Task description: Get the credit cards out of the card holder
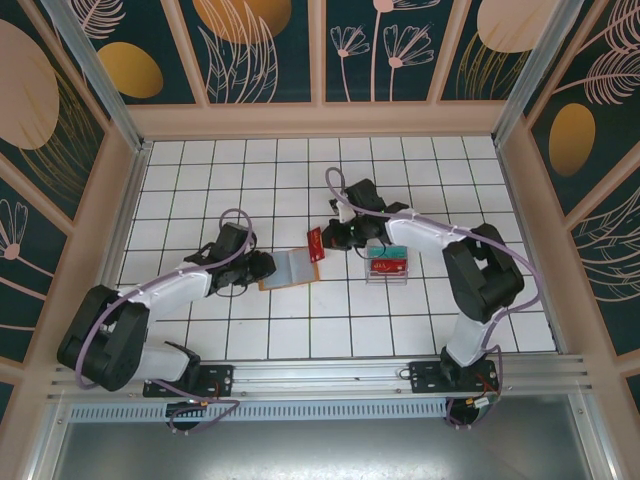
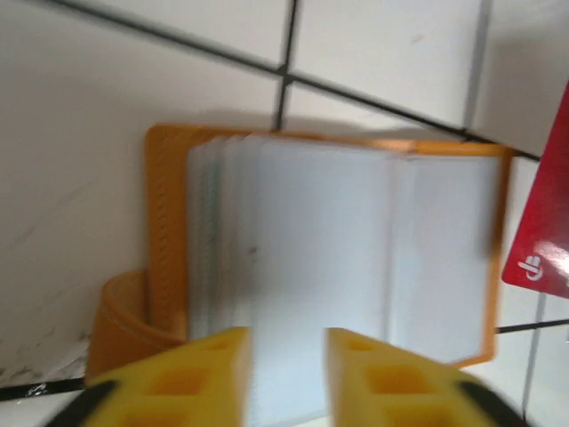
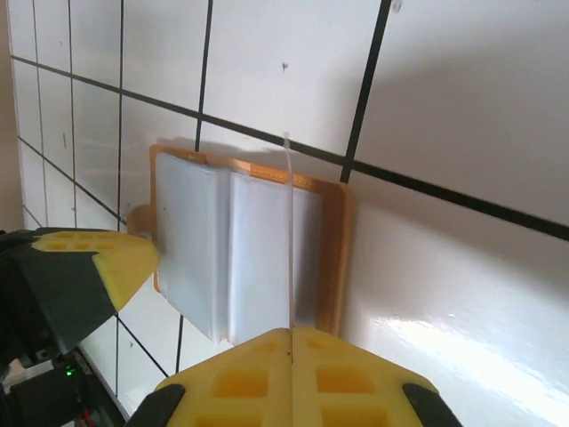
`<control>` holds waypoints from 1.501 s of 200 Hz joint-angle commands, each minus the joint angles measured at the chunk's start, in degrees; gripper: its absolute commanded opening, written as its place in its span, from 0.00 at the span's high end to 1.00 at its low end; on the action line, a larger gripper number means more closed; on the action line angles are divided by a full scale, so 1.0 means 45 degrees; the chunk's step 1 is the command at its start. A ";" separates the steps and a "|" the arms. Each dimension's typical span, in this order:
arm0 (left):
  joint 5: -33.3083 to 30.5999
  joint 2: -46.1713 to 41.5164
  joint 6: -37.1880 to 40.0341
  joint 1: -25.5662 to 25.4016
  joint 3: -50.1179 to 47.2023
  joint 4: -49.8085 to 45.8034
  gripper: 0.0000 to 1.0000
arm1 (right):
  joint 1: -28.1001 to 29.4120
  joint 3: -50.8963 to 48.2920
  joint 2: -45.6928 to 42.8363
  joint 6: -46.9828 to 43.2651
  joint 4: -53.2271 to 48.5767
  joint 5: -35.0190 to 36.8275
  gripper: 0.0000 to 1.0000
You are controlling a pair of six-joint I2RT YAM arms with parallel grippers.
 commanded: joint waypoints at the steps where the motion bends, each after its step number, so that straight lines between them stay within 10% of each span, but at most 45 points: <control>1: 0.0029 -0.0668 -0.0009 0.0079 0.0636 0.0036 0.53 | 0.0004 0.0787 -0.1168 -0.2000 -0.1696 0.1814 1.00; 113: -0.0115 -0.1105 0.0862 0.0070 0.1567 0.1057 0.02 | 0.1155 -0.0690 -0.6202 -1.0507 -0.3828 0.6315 1.00; 300: -0.0338 -0.0811 0.1277 0.0072 0.1522 0.1504 0.01 | 0.1323 -0.3763 -0.6769 -1.4666 -0.6317 0.9933 1.00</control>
